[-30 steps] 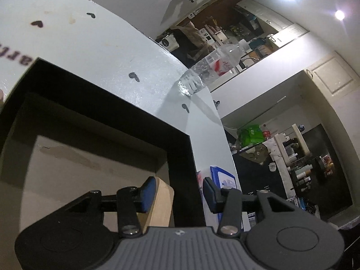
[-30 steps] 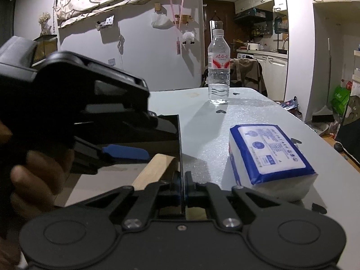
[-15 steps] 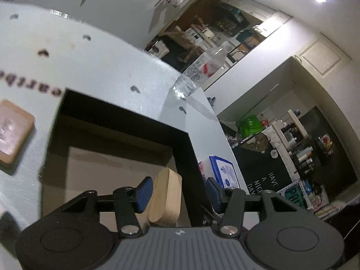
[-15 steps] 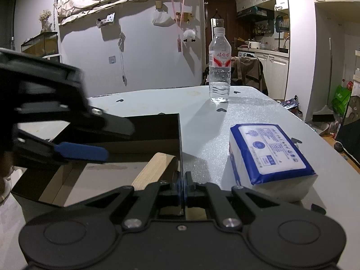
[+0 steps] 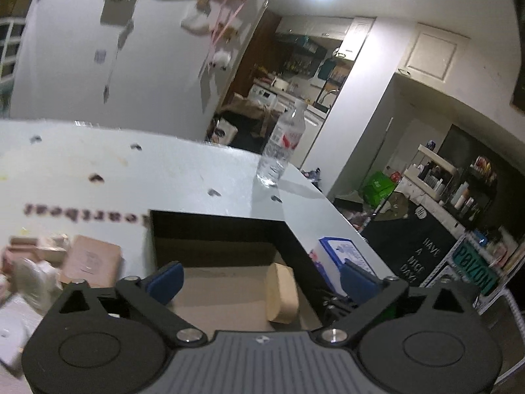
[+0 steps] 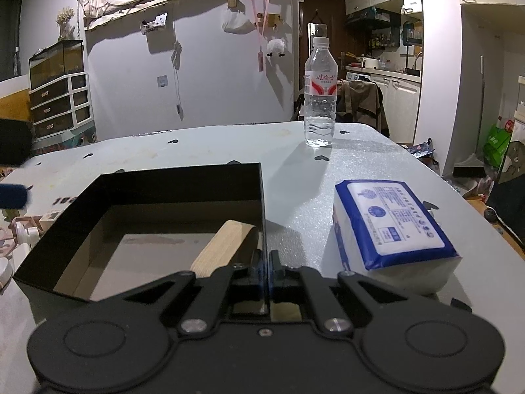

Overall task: Organize rigid objects
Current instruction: 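Move the left tool back to the white tape measure and grasp it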

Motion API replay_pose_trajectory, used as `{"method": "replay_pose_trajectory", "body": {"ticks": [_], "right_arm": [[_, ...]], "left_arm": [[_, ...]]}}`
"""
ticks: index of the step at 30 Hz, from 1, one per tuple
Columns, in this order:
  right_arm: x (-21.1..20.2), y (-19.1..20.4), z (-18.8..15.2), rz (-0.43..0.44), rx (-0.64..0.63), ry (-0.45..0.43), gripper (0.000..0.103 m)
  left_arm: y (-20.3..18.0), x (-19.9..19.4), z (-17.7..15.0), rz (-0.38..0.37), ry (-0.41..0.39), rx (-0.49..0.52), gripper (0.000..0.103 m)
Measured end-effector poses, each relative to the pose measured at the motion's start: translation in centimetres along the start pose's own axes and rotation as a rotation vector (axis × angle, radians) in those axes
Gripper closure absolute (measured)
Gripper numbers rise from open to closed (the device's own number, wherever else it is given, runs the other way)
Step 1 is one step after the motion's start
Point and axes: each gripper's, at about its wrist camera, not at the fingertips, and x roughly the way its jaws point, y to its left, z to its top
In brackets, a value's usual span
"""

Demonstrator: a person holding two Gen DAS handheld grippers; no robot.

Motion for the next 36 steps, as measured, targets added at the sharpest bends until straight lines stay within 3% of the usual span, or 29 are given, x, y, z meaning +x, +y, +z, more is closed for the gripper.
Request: {"method": "replay_pose_trajectory", "body": {"ticks": [20, 28, 36], "right_arm": [[0.0, 0.0, 0.0, -0.001, -0.006, 0.002, 0.1], [0.0, 0.0, 0.0, -0.001, -0.006, 0.002, 0.1], [0.0, 0.1, 0.0, -0.002, -0.006, 0.002, 0.1]], "left_arm": [[5.8, -7.2, -3.7, 0.229, -0.18, 0.108, 0.0], [9.3, -7.6, -6.1, 0.33, -0.149, 0.106, 0.0], [12.3, -7.1, -8.1, 0.424, -0.108, 0.019, 0.0]]}}
